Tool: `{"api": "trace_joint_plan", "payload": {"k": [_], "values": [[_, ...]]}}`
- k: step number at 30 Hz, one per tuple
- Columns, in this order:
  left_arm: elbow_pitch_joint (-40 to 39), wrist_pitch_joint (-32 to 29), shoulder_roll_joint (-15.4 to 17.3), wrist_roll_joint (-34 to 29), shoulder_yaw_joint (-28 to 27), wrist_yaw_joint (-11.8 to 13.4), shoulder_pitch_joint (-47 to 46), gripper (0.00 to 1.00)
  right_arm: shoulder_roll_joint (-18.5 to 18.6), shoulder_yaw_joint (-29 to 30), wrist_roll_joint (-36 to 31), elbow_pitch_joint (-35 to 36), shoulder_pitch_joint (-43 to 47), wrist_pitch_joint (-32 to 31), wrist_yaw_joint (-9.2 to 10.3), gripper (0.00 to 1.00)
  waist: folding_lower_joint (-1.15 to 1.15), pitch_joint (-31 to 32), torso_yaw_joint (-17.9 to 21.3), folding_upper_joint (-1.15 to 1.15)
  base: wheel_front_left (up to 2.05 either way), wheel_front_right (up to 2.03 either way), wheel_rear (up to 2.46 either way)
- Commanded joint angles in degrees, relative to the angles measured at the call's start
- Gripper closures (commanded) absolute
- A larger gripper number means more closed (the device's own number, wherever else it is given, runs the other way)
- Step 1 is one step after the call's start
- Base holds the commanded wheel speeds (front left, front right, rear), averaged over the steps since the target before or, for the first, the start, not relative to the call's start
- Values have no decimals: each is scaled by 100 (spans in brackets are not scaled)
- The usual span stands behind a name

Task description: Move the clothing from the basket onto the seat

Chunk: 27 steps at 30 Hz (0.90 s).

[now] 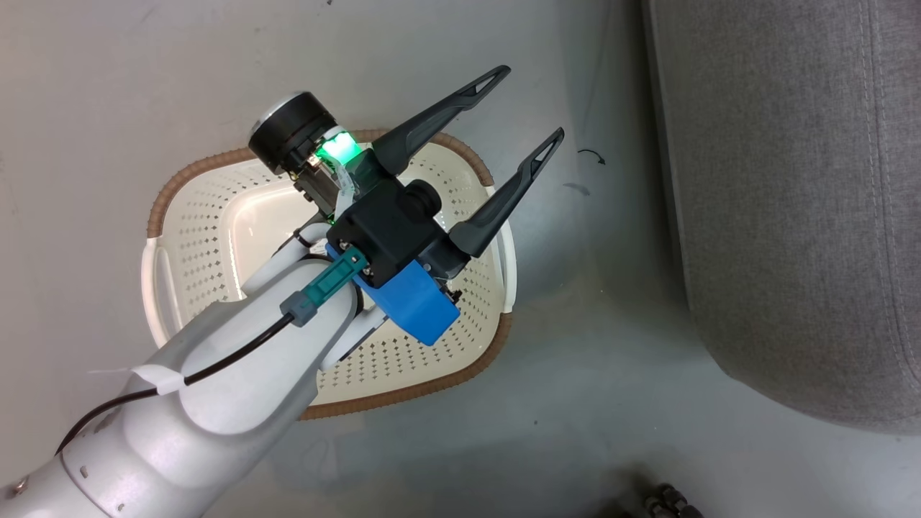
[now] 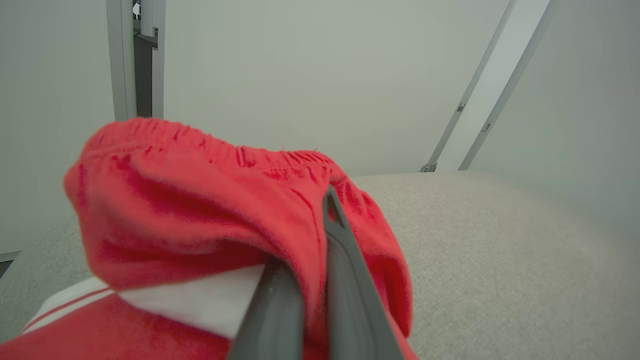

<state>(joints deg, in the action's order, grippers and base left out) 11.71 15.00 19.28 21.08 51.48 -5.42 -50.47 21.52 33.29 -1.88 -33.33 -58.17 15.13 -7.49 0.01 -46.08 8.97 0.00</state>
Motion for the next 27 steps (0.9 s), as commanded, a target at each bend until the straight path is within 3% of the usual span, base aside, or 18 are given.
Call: {"api": "trace_joint_plan", "payload": {"k": [1,7,8,9,20,27], "values": [[-18,26,11,-25,-23,-2,-81,0,-47,30,26,-130,88,2,-1,100,-1,-5,-17,0,0,0,0],[-15,26,-11,-15,-60,-1,-77,0,-118,29,90,-253,198,2,-2,100,-1,30,-41,0,0,0,0],[-14,26,-12,-15,-75,3,-69,0,-130,40,112,-217,236,2,-1,58,-1,58,-39,0,0,0,0],[-18,26,-19,-15,-92,10,-58,0,-150,44,142,-185,278,2,-1,0,-1,93,-36,0,0,0,0],[21,26,-168,51,-373,45,385,0,-285,-312,268,392,1425,2,-1,0,-1,889,-31,0,0,0,0],[39,22,-242,85,-822,86,915,0,-584,-745,454,1000,2309,2,-2,0,-1,1521,-98,0,0,0,0]]}}
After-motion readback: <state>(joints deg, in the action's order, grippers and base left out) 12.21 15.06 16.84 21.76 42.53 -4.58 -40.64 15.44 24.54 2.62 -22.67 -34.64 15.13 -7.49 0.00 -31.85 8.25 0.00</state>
